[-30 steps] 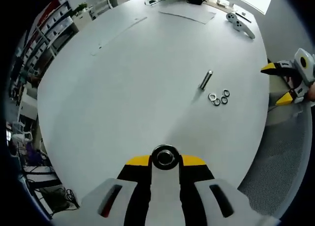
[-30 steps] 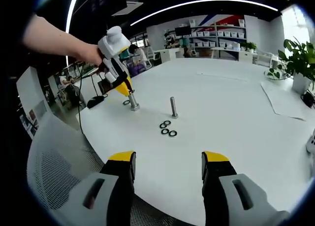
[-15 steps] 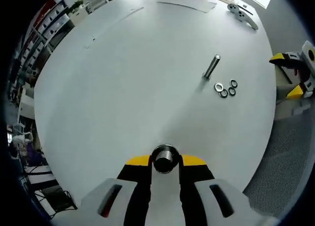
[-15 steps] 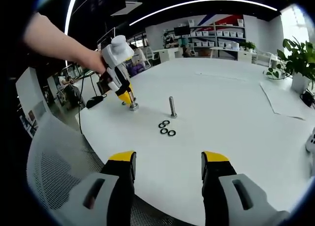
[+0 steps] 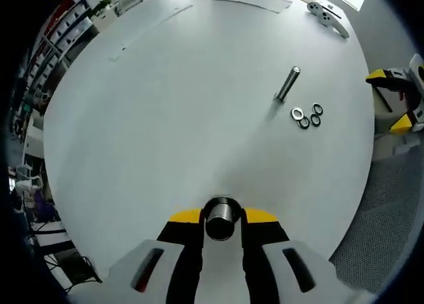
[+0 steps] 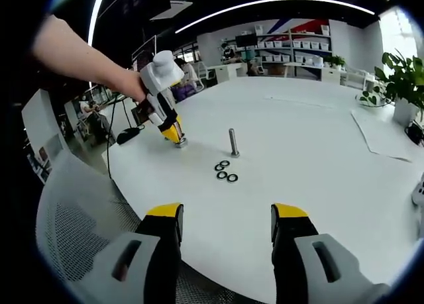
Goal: Place the washer onto the threaded stud by aligning its center hole with the stud, sliding it down to the base, and recovering from edge contact or off-axis alignment until the washer reaches the visible bottom stop.
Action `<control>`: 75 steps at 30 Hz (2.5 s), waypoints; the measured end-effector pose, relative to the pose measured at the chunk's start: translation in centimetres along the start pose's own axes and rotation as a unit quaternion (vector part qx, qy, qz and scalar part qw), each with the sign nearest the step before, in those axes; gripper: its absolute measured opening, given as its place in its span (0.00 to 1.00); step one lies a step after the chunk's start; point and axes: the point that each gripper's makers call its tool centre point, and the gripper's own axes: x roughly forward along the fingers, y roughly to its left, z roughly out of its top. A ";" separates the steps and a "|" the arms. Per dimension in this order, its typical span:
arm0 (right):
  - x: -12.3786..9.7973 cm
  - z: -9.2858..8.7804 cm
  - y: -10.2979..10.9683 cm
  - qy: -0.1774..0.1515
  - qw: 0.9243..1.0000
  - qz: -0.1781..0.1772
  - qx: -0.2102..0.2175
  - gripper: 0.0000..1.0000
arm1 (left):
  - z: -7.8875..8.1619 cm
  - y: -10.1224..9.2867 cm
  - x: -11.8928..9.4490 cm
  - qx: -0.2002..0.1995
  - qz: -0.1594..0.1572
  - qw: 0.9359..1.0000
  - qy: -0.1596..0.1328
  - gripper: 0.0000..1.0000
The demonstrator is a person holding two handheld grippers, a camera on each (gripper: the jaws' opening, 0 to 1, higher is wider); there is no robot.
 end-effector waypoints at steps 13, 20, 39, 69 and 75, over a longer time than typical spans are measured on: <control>0.0 -0.1 0.0 0.002 1.000 0.000 0.000 0.56 | 0.3 0.4 0.0 -0.034 0.007 0.999 -0.028 0.22; 0.0 -0.1 0.0 0.003 1.000 0.000 -0.001 0.56 | 0.4 1.2 -0.8 -0.039 0.015 0.998 -0.042 0.27; 0.0 -0.1 0.0 0.004 1.000 0.001 -0.001 0.56 | -1.3 3.0 -2.3 -0.063 0.032 0.996 -0.062 0.32; 0.1 -0.2 0.1 0.006 1.000 0.002 -0.002 0.56 | -1.8 4.0 -3.7 -0.109 0.019 0.988 -0.105 0.31; 0.1 -0.2 0.0 0.005 1.000 0.000 -0.002 0.56 | -3.0 4.2 -3.2 -0.100 0.022 0.991 -0.087 0.30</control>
